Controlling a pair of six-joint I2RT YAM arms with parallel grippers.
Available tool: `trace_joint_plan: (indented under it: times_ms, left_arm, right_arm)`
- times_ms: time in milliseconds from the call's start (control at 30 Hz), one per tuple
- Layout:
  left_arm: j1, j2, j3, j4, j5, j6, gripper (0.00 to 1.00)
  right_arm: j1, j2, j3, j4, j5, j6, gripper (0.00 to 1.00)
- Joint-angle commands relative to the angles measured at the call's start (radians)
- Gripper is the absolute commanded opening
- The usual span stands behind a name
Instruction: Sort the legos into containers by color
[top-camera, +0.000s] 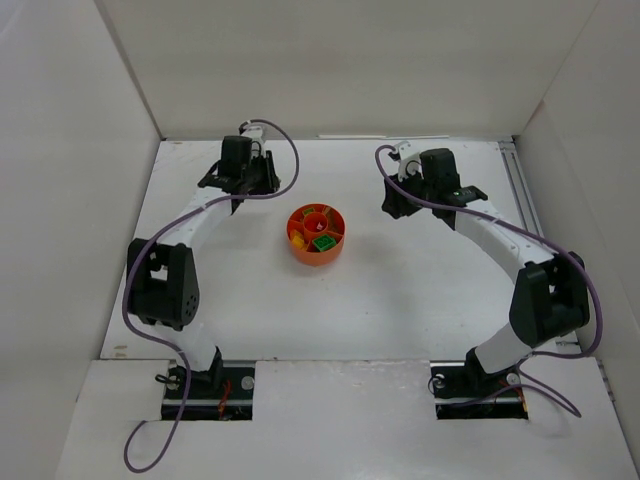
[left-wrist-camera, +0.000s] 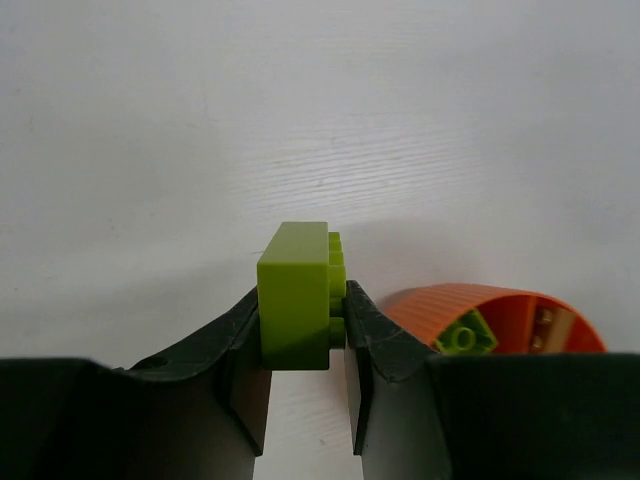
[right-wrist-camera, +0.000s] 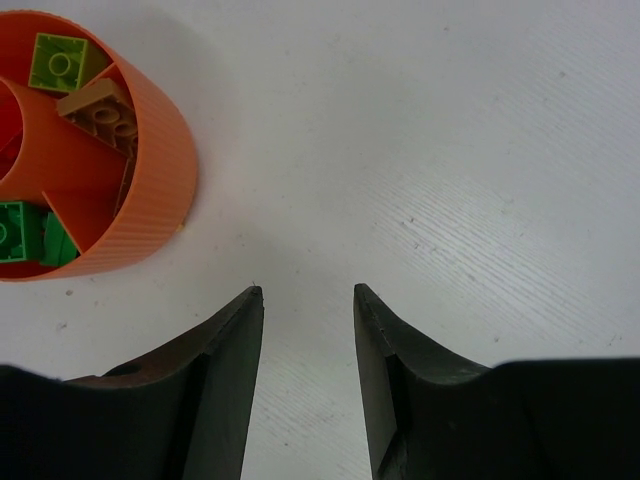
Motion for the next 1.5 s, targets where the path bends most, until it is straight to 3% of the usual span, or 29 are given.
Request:
trace_joint_plan:
  times_ms: [0,233,467,767,833,900,1200,1300,1367,1400,1433,1467]
  left_arm:
    - [-0.046,-0.061,-0.015,-0.002,0.051,-0.057,0.17]
    - [-0.140,-0.138,-0.045,-0.045,0.018,-0.075,0.18]
    - [-0.237,-0.156,-0.075,-0.094,-0.102,-0.093,0.18]
    - [-0.255,-0.135,-0.085,-0.114,-0.144,-0.115,0.22]
    - [-0.266,-0.135,-0.073,-0.127,-0.159,-0.115,0.35]
    - [-0.287,-0.135,-0.073,-0.137,-0.191,-0.115,0.41]
    - [-0.307,-0.190,-0.073,-0.146,-0.191,-0.124,0.48]
    - [-0.307,-0.230,-0.082,-0.156,-0.191,-0.133,0.54]
    - [-0.307,-0.288,-0.082,-0.156,-0.191,-0.144,0.75]
    - [-0.307,-0.313,-0.082,-0.156,-0.205,-0.153,0.91]
    - [-0.307,-0.360,-0.091,-0.156,-0.250,-0.153,1.00]
    - [-0.307,-0.383,-0.091,-0.172,-0.290,-0.203,1.00]
  right_arm:
    - [-0.007,-0.013,0.022,0.048,-0.027,0.003,0.47]
    - [-0.007,-0.031,0.011,0.038,-0.036,0.003,0.47]
    - [-0.016,-0.031,0.002,0.028,-0.045,-0.017,0.47]
    - [-0.016,-0.062,-0.019,0.019,-0.044,-0.027,0.47]
    - [-0.016,-0.071,-0.029,0.019,-0.044,-0.027,0.47]
    - [-0.016,-0.080,-0.039,0.019,-0.035,-0.027,0.48]
    - [-0.016,-0.120,-0.069,0.028,-0.035,-0.027,0.48]
    - [-0.016,-0.140,-0.078,0.028,-0.026,-0.027,0.52]
    - [-0.016,-0.151,-0.078,0.028,-0.016,-0.027,0.55]
    - [-0.025,-0.163,-0.078,0.028,-0.016,-0.016,0.57]
    - [-0.025,-0.163,-0.078,0.028,-0.007,-0.005,0.61]
    - [-0.034,-0.177,-0.078,0.028,-0.007,-0.005,0.65]
